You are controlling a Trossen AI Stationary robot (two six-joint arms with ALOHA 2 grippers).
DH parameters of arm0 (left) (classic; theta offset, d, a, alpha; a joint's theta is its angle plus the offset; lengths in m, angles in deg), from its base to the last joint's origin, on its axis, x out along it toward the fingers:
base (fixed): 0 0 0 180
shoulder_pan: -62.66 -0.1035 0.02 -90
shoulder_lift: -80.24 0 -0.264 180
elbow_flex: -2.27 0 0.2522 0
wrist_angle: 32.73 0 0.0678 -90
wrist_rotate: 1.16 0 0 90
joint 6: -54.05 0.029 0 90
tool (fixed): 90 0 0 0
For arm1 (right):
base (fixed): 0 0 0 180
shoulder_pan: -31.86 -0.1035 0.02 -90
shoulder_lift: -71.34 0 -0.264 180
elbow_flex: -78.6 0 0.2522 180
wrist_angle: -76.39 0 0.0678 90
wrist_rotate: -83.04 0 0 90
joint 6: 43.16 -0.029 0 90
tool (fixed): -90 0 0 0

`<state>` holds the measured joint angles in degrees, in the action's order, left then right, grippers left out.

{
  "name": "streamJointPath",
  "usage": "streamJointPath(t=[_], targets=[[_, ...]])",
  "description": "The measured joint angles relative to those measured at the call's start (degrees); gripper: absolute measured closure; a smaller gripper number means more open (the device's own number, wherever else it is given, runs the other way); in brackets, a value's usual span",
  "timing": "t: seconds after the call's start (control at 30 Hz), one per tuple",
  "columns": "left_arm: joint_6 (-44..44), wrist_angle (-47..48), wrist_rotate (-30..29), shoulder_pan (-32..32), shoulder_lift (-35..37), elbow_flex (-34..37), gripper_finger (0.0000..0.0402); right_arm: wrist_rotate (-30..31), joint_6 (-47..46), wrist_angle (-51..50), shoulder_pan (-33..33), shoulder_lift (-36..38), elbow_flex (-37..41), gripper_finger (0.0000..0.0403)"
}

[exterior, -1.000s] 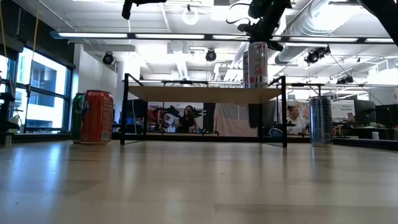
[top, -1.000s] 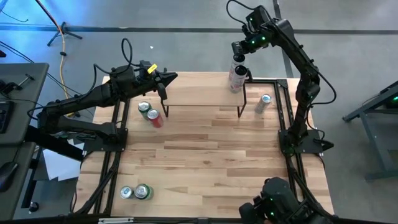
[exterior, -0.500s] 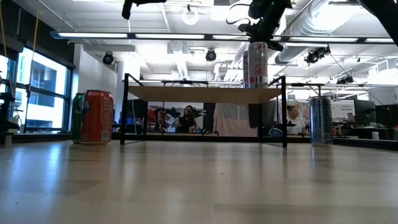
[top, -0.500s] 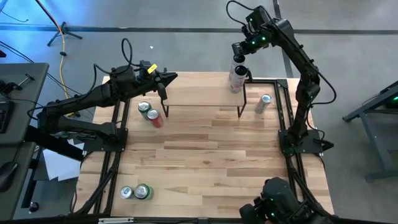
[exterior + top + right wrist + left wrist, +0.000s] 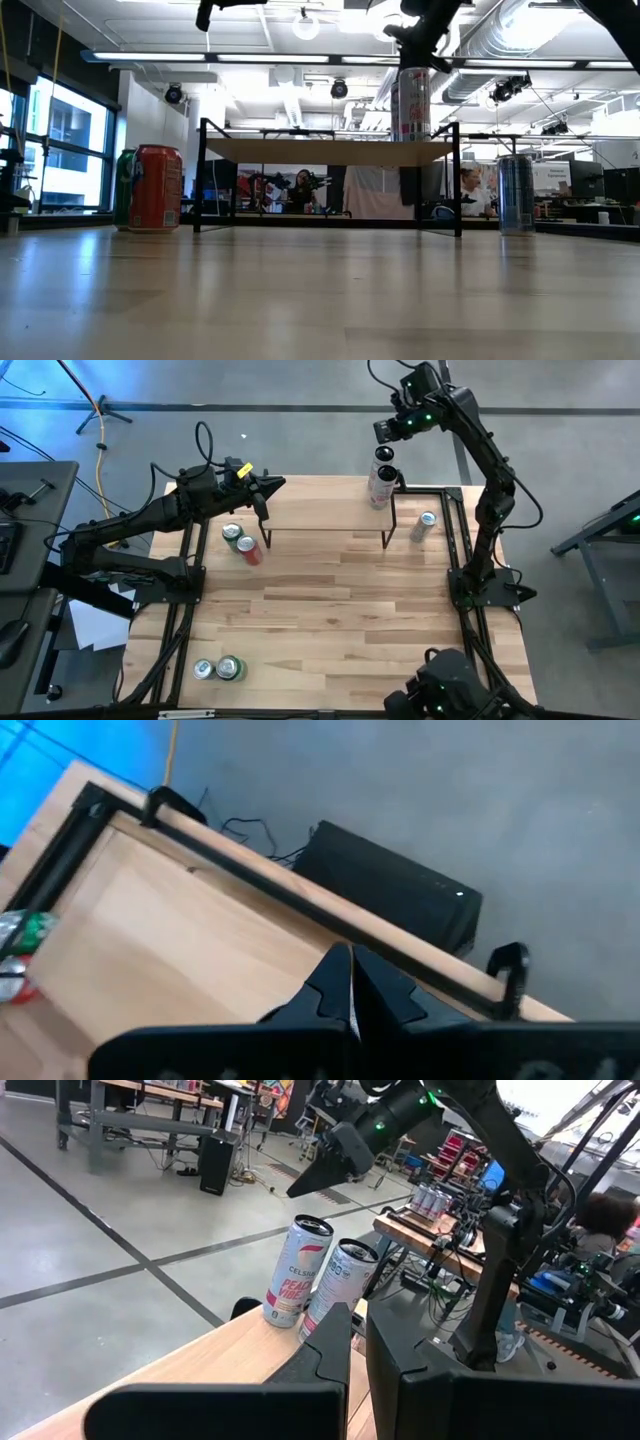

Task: Place canned beverage on shelf
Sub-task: Adjust the white pink soda can on the shelf

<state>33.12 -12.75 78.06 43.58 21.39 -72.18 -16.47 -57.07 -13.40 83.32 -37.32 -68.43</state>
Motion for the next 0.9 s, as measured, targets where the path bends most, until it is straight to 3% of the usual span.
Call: streamJointPath(t=[0.77, 0.9], targets=[[-1.1, 0.0, 0.4, 0.0, 0.0, 0.0, 0.0401, 0.3, -0.2, -2.1, -5.5, -0.1, 0.0, 0.0403], [-1.4, 0.0, 0.4, 0.0, 0.0, 0.0, 0.0401, 3.3, 0.0, -2.4, -6.8, -0.1, 0.0, 0.0403]])
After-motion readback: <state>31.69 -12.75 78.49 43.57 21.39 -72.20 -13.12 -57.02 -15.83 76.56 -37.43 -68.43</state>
